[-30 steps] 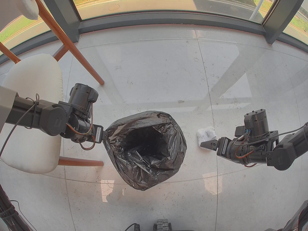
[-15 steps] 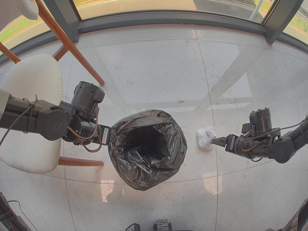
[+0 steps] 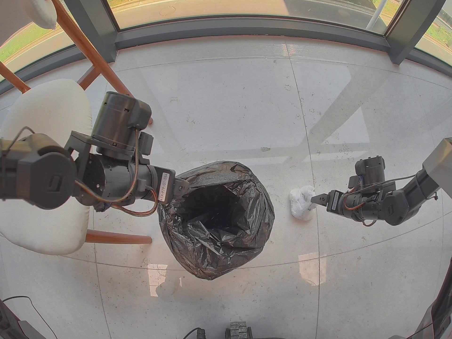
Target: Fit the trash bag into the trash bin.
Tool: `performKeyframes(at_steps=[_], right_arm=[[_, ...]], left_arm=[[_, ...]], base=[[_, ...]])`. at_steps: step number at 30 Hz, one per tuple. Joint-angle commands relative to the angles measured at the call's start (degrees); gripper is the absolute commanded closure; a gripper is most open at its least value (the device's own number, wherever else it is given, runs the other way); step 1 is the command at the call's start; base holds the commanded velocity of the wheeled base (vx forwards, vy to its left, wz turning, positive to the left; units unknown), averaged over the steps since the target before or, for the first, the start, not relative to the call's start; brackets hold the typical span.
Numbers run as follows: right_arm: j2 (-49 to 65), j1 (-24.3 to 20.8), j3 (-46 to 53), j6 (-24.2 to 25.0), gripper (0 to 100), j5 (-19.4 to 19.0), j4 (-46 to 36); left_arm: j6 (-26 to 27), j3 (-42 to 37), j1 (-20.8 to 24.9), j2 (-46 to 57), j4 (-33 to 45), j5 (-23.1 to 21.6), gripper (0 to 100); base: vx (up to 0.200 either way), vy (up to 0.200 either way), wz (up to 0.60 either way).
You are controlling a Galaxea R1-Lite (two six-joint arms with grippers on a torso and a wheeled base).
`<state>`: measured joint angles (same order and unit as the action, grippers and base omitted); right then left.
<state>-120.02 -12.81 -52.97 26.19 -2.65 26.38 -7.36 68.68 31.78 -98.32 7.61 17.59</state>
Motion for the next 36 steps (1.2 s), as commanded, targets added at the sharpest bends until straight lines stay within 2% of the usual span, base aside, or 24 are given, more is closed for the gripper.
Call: performKeyframes(at_steps=[1,6,11,13,14,19,24,28,32,33,34,36], right_arm=[[-9.8,0.9,-6.7,-2.1,0,0.5,0.1],[-16.5,0.9,-14.0,-2.6,0,1.1,0.0],[-22.8,1.0,-21.9,-4.7,0,2.2,-0.1],[-27.6,1.6,-28.1,-6.8,0,2.5,-0.6],[-28.9,1.6,-29.8,-7.5,100,2.7,-0.9],[-32.2,1.3,-35.2,-8.1,100,2.8,-2.7],[-30.9,1.7,-34.7,-7.9,100,2.7,-3.2],[-20.0,2.8,-30.9,-6.9,100,2.2,-4.9],[-2.4,2.1,-23.8,-5.1,100,-1.2,-11.4],[-2.4,2.1,-23.8,-5.1,100,-1.2,-11.4],[6.7,-0.5,-20.7,-3.1,100,-4.2,-14.4],[13.4,-3.8,-18.8,-1.3,100,-5.5,-17.1]], left_arm=[[-0.1,-1.7,6.4,8.9,0.1,-0.3,0],[0.0,-3.8,7.7,13.2,0.1,-0.2,0],[0.0,-4.4,7.7,16.1,0.0,0.4,0],[0.2,-5.6,7.6,18.2,0.0,1.7,0],[0.2,-5.9,7.6,19.2,0.1,2.3,0],[0.0,-7.4,7.5,21.6,0.0,2.8,0],[-0.1,-7.8,7.2,23.1,0.3,2.9,0],[-1.2,-7.5,7.3,24.8,0.2,5.0,0],[-4.4,-7.4,7.2,26.8,0.5,7.1,0],[-4.4,-7.4,7.2,26.8,0.5,7.1,0],[-5.4,-7.5,7.2,27.9,0.6,9.4,0],[-5.4,-7.3,7.3,28.5,0.6,11.0,0]], base=[[0.000,0.000,0.00],[0.000,0.000,0.00],[0.000,0.000,0.00],[0.000,0.000,0.00],[0.000,0.000,0.00],[0.000,0.000,0.00],[0.000,0.000,0.00],[0.000,0.000,0.00],[0.000,0.000,0.00],[0.000,0.000,0.00],[0.000,0.000,0.00],[0.000,0.000,0.00]])
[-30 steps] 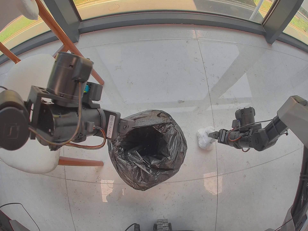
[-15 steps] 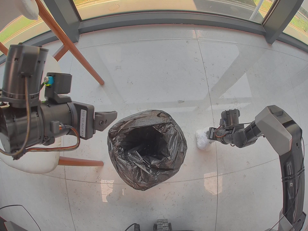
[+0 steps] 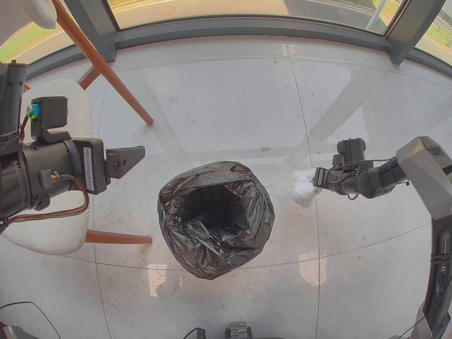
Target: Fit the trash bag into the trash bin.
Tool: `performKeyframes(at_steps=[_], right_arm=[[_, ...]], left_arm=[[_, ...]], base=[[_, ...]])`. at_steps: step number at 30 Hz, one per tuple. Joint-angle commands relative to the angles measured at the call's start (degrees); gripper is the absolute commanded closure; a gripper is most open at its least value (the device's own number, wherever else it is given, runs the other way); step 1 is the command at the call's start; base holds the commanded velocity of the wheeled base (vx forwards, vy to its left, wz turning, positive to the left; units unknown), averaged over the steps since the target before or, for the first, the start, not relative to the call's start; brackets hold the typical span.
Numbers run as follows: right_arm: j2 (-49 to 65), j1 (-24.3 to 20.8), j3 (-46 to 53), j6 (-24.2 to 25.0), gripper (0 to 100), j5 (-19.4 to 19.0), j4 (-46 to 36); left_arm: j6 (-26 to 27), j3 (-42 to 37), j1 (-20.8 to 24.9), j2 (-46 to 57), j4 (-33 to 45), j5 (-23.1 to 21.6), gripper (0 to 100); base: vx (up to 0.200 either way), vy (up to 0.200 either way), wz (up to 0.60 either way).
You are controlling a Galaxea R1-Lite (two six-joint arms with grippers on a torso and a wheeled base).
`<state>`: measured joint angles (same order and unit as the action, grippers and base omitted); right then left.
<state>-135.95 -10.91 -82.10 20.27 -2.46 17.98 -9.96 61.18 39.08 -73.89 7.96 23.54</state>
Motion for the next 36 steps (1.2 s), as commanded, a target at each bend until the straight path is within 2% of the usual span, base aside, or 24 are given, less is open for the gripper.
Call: performKeyframes(at_steps=[1,4,5,6,7,8,11,13,14,18,21,25,28,29,32,36], right_arm=[[32.2,-7.7,11.2,5.7,100,-6.0,-10.2],[40.0,-15.0,13.9,7.7,100,-6.0,-15.6],[40.5,-15.7,14.1,7.7,100,-6.0,-16.0],[43.0,-19.5,15.0,7.7,100,-6.0,-18.0],[43.0,-19.8,15.0,7.7,100,-6.0,-18.1],[43.7,-23.2,15.2,7.9,100,-5.9,-18.9],[43.1,-27.4,15.2,7.8,100,-5.4,-18.7],[43.0,-27.7,15.1,7.8,100,-5.4,-18.7],[40.7,-29.9,14.3,7.6,100,-5.3,-18.1],[37.0,-32.8,11.3,7.3,100,-5.3,-18.4],[34.6,-33.7,9.7,7.4,100,-5.3,-18.2],[32.1,-34.8,8.2,7.5,100,-5.3,-17.9],[31.1,-34.8,7.9,7.3,100,-5.3,-17.9],[30.7,-34.7,7.6,7.3,0,-5.3,-17.8],[30.0,-34.4,6.8,7.4,0,-5.2,-17.8],[30.8,-32.6,6.6,7.5,0,-4.2,-17.8]], left_arm=[[-2.9,0.3,0.0,4.4,0.1,5.7,0],[-3.6,0.5,0.0,5.1,0.0,7.5,0],[-3.8,0.5,0.0,5.2,0.1,7.7,0],[-4.5,0.5,-0.1,5.9,0.2,8.8,0],[-4.6,0.5,-0.1,5.9,0.2,9.0,0],[-5.1,0.5,-0.1,6.7,0.3,10.0,0],[-5.2,0.4,-2.1,9.0,0.4,11.6,0],[-5.2,0.3,-2.5,9.2,0.4,11.7,0],[-5.2,-0.6,-6.9,11.2,0.5,11.6,0],[-5.2,-3.1,-12.8,15.4,0.7,11.4,0],[-5.8,-4.1,-17.6,18.4,5.7,11.1,0],[-11.5,-4.7,-23.4,21.3,12.3,11.1,0],[-13.9,-6.0,-25.3,22.7,12.7,11.1,0],[-14.3,-8.5,-25.8,25.0,12.4,11.1,0],[-13.9,-13.1,-25.4,28.3,11.5,10.9,0],[-12.5,-19.8,-24.1,32.9,6.4,9.5,0]], base=[[0.000,0.000,0.00],[0.000,0.000,0.00],[0.000,0.000,0.00],[0.000,0.000,0.00],[0.000,0.000,0.00],[0.000,0.000,0.00],[0.000,0.000,0.00],[0.000,0.000,0.00],[0.000,0.000,0.00],[0.000,0.000,0.00],[0.000,0.000,0.00],[0.000,0.000,0.00],[0.000,0.000,0.00],[0.000,0.000,0.00],[0.000,0.000,0.00],[0.000,0.000,0.00]])
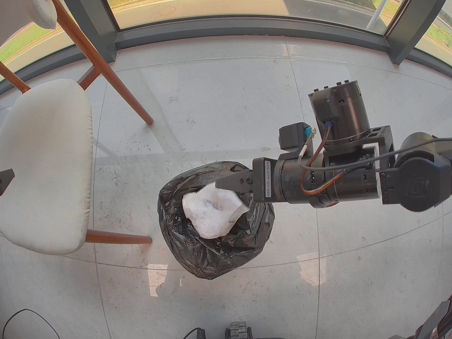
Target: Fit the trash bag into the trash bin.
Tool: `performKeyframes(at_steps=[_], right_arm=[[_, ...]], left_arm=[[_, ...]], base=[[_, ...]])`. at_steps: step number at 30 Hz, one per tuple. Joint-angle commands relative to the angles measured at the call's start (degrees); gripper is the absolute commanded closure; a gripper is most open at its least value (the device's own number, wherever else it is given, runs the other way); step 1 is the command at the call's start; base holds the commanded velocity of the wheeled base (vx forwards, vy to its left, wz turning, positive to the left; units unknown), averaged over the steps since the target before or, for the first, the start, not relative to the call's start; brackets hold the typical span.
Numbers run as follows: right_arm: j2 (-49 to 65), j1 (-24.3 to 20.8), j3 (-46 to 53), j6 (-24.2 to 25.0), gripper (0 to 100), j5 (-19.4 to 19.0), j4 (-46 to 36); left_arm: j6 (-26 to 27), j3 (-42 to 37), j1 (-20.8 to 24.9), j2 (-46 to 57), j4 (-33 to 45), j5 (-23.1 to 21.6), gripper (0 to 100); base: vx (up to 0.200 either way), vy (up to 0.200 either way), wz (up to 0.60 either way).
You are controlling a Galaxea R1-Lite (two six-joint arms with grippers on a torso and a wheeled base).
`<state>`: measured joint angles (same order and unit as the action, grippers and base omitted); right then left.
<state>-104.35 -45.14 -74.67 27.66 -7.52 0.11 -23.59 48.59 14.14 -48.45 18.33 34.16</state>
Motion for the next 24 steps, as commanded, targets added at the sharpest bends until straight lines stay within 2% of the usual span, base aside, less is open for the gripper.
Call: performKeyframes(at_steps=[1,8,9,12,13,15,16,19,20,21,22,24], right_arm=[[-0.2,2.6,-0.7,0.1,0,1.5,0.1],[7.5,6.1,1.5,1.7,0,8.1,-0.5],[11.3,7.6,4.3,3.5,0,11.1,-0.6],[15.0,9.6,7.2,4.0,0,12.9,-0.7],[18.9,13.2,10.5,4.0,0,13.6,-0.9],[22.7,17.0,13.9,3.6,0,13.7,-0.9],[22.7,17.0,13.9,3.6,0,13.7,-0.9],[33.4,30.6,22.4,2.0,0,13.8,-1.2],[34.8,32.7,23.5,1.8,0,13.8,-1.2],[34.8,32.7,23.5,1.8,0,13.8,-1.2],[40.5,40.0,28.2,-0.1,0,14.1,-0.5],[46.5,44.4,33.3,-1.2,0,14.2,-0.6]], left_arm=[[2.0,-9.0,0.8,9.2,-5.6,-1.3,0],[3.7,-15.7,0.8,16.0,-8.0,-1.2,0],[3.7,-18.0,0.8,18.7,-8.1,-1.2,0],[3.8,-20.0,0.7,21.1,-8.0,-1.2,0],[3.7,-22.3,0.6,23.9,-8.0,-0.9,0],[3.6,-24.2,0.3,26.5,-7.7,-0.7,0],[3.6,-24.2,0.3,26.5,-7.7,-0.7,0],[3.7,-28.6,-1.8,33.0,-7.3,0.8,0],[3.6,-29.0,-2.5,33.5,-7.3,0.9,0],[3.6,-29.0,-2.5,33.5,-7.3,0.9,0],[3.5,-30.6,-4.7,35.0,-6.7,0.6,0],[3.5,-32.2,-5.4,37.2,-6.1,-0.2,0]], base=[[0.000,0.000,0.00],[0.000,0.000,0.00],[0.000,0.000,0.00],[0.000,0.000,0.00],[0.000,0.000,0.00],[0.000,0.000,0.00],[0.000,0.000,0.00],[0.000,0.000,0.00],[0.000,0.000,0.00],[0.000,0.000,0.00],[0.000,0.000,0.00],[0.000,0.000,0.00]])
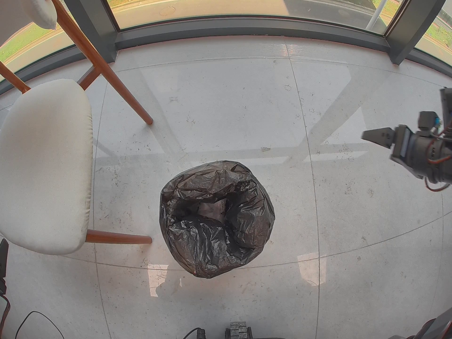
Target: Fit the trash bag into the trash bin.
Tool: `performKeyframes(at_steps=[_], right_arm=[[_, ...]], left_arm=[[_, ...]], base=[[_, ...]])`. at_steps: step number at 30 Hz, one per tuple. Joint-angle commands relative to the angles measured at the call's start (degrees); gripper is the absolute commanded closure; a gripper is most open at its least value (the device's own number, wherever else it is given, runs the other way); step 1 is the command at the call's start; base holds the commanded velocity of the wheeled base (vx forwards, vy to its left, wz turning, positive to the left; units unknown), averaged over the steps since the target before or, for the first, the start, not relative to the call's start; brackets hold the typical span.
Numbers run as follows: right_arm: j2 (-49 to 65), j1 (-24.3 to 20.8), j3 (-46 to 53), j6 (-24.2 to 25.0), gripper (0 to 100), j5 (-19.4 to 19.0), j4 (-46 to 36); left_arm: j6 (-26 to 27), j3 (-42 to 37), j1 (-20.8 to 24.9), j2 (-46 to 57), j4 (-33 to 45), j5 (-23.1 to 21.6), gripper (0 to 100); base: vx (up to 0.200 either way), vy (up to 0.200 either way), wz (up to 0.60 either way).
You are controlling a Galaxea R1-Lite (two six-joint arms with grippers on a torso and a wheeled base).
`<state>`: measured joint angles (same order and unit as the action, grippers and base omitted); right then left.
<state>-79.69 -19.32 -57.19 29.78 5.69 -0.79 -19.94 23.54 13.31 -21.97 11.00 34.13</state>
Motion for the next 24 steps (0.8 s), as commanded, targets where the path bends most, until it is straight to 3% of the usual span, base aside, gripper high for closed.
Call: performKeyframes(at_steps=[1,4,6,7,11,15,16,18,22,23,24], right_arm=[[24.1,19.6,18.0,-3.7,0,1.0,0.4],[35.2,21.6,26.5,-6.3,0,1.1,0.4],[38.1,22.0,29.0,-7.4,0,1.3,0.4],[45.5,22.4,34.4,-11.0,0,1.6,0.5],[60.4,22.3,44.9,-17.1,0,-0.2,0.6],[69.8,21.4,51.5,-22.2,0,-2.3,1.7],[77.8,20.1,55.9,-25.8,0,-2.7,1.5],[79.7,19.1,57.2,-28.0,0,-2.8,1.0],[79.5,19.1,57.2,-29.3,0,-3.1,0.8],[79.5,19.1,57.2,-29.3,0,-3.1,0.8],[79.3,19.1,57.2,-29.3,0,-3.3,0.8]], left_arm=[[0.1,-7.6,-4.4,11.9,1.3,-0.9,0],[2.6,-9.3,-4.5,17.0,1.4,-5.2,0],[3.1,-9.9,-4.5,17.2,0.7,-5.7,0],[2.5,-10.1,-4.5,17.1,0.0,-6.2,0],[0.0,-13.0,-4.5,17.1,-1.4,-9.0,0],[-0.3,-17.3,-4.4,17.1,-10.2,-13.7,0],[1.6,-21.3,-4.4,17.1,-17.9,-17.9,0],[4.1,-23.5,-4.4,17.1,-21.4,-21.6,0],[9.9,-23.4,-4.4,17.1,-20.0,-36.2,0],[10.2,-23.4,-4.4,17.1,-20.0,-36.7,0],[14.2,-23.4,-4.4,17.1,-16.3,-41.6,0]], base=[[0.000,0.000,0.00],[0.000,0.000,0.00],[0.000,0.000,0.00],[0.000,0.000,0.00],[0.000,0.000,0.00],[0.000,0.000,0.00],[0.000,0.000,0.00],[0.000,0.000,0.00],[0.000,0.000,0.00],[0.000,0.000,0.00],[0.000,0.000,0.00]])
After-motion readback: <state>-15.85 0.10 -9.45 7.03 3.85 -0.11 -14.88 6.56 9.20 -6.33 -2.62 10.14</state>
